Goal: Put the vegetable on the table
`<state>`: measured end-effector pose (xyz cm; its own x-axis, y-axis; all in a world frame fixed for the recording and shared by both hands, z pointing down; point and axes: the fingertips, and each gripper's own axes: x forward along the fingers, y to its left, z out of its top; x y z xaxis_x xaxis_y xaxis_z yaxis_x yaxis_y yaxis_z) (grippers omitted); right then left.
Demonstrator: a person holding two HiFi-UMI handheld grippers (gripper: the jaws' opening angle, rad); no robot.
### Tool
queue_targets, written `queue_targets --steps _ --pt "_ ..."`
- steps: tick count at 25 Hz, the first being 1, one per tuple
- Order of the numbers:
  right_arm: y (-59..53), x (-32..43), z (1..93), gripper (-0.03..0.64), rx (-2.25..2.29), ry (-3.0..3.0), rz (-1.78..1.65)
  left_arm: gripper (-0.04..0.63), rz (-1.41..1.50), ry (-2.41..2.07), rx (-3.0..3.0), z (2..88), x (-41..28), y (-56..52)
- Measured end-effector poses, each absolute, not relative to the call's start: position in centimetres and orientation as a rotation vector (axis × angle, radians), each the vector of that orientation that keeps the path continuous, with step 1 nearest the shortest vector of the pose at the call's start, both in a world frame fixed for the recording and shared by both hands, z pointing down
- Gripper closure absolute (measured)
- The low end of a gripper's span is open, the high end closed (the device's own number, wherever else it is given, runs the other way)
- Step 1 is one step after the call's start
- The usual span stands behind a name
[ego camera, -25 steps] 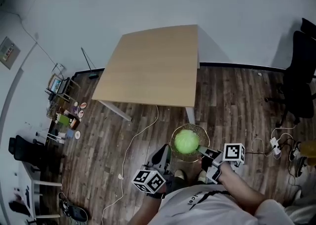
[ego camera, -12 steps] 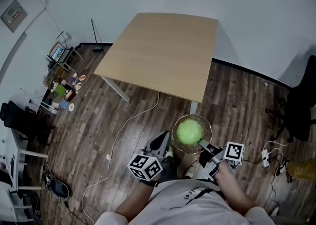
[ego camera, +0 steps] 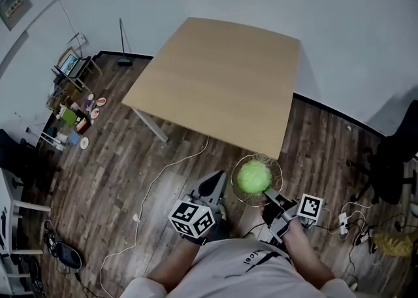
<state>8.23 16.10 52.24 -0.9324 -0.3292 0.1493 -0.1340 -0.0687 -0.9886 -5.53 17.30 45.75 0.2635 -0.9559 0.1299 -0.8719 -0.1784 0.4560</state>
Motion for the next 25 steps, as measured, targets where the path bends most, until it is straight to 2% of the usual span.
queue_targets --steps 11,18,25 --pt "10.3 0.3 52.3 0.577 -0.613 1.944 -2.108 0.581 -0.265 -1.555 2.168 45.7 -14.5 11.5" --pt "7.2 -1.7 53.1 0.577 -0.644 1.948 -2.112 0.581 -0.28 -1.533 2.15 46.6 -16.0 9.8" --pt "1.1 -3.9 55.3 0.577 -0.632 1.942 -2.12 0.581 -0.25 -1.526 2.139 48.0 -17.3 3.5"
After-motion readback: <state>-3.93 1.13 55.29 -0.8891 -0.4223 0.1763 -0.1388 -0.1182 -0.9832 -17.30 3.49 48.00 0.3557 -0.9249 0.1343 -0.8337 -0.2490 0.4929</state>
